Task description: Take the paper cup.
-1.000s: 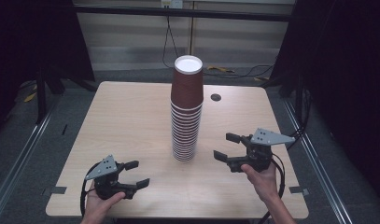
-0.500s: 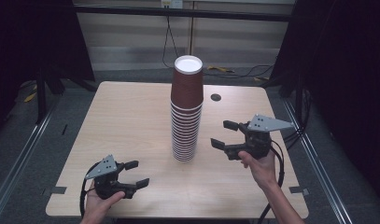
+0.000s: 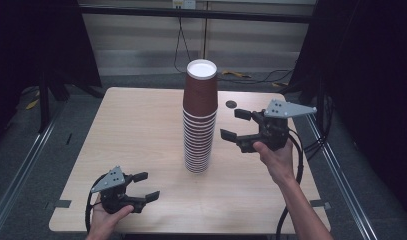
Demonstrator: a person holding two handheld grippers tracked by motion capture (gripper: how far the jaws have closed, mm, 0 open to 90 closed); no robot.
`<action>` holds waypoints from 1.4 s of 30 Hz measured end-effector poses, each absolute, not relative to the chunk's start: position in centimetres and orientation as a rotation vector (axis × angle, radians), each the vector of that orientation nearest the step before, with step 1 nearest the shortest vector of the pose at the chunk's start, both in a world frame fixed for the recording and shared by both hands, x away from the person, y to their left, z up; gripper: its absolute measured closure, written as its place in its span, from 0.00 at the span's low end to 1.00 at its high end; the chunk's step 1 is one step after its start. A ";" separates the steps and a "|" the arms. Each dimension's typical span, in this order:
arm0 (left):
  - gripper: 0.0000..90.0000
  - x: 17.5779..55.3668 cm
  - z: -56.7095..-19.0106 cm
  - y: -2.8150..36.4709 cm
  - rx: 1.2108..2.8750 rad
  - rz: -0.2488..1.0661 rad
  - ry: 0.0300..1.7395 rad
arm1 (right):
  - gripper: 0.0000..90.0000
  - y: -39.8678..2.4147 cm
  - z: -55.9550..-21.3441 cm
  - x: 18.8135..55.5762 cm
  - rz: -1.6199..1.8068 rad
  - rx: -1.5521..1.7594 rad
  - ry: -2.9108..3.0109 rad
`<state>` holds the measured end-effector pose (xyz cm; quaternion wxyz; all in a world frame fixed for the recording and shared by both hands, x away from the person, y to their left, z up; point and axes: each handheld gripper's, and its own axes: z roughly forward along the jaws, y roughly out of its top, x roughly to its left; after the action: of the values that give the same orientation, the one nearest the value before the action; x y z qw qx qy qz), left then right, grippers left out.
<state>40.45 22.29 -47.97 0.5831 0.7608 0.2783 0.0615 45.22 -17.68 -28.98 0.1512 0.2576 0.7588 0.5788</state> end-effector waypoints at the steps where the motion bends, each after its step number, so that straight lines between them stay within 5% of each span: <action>1: 0.22 40.5 -47.9 22.4 1.780 0.145 0.646 | 0.21 -17.2 -28.3 45.4 1.660 0.718 2.185; 42: 0.24 40.3 -48.0 22.2 1.788 0.126 0.626 | 0.19 -10.5 -21.5 52.7 1.543 0.687 2.309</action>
<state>40.29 22.18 -47.98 0.5821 0.7657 0.2682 0.0540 52.69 -10.47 -21.48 0.1401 0.2379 0.7992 0.5339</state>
